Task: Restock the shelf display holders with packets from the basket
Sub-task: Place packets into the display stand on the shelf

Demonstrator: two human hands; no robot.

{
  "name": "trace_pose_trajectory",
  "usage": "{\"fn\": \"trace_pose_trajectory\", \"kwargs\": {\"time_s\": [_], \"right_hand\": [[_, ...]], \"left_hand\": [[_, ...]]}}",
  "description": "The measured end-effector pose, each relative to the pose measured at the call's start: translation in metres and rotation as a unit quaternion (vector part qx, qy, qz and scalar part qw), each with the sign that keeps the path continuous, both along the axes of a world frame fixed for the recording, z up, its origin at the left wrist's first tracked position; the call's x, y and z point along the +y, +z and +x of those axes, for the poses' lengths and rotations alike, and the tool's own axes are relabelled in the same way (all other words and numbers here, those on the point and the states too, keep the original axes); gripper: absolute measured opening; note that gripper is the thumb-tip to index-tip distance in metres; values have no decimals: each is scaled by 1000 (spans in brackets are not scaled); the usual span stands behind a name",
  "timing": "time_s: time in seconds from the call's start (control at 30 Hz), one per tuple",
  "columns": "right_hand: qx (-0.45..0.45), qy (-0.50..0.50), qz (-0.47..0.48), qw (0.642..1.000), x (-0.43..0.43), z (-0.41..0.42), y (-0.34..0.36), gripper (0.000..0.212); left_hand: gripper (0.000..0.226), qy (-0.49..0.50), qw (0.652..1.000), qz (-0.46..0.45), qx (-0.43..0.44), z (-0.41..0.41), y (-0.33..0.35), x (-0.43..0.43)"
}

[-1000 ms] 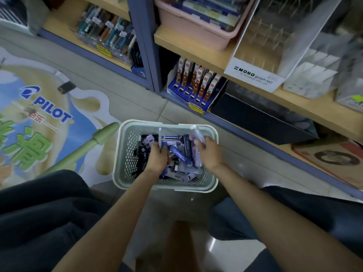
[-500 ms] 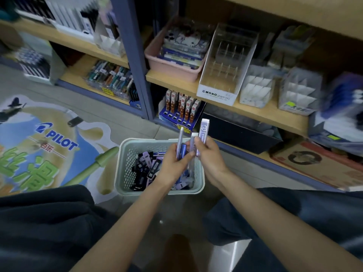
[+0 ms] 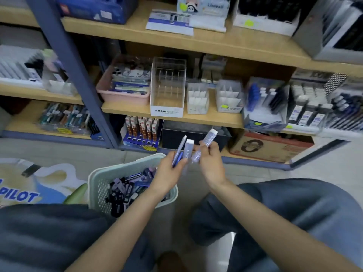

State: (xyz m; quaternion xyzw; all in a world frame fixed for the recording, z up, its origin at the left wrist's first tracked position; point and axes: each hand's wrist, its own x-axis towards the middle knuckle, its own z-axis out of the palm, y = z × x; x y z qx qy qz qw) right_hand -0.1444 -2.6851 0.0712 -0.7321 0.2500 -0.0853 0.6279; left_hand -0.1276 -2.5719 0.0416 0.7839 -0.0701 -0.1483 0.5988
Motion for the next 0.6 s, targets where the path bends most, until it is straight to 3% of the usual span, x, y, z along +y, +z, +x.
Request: {"fn": "trace_pose_trajectory", "kwargs": {"time_s": [0.13, 0.27, 0.47, 0.6], "right_hand": [[-31, 3, -41, 999, -30, -7, 11, 14], [-49, -47, -83, 994, -87, -3, 22, 13], [-72, -109, -193, 972, -188, 27, 40, 18], [-63, -98, -251, 961, -236, 57, 34, 8]], "left_hand": [[7, -36, 999, 6, -33, 0, 9, -21], [17, -34, 999, 8, -28, 5, 12, -40], [13, 6, 998, 24, -50, 28, 14, -78], [13, 26, 999, 17, -43, 47, 13, -109]]}}
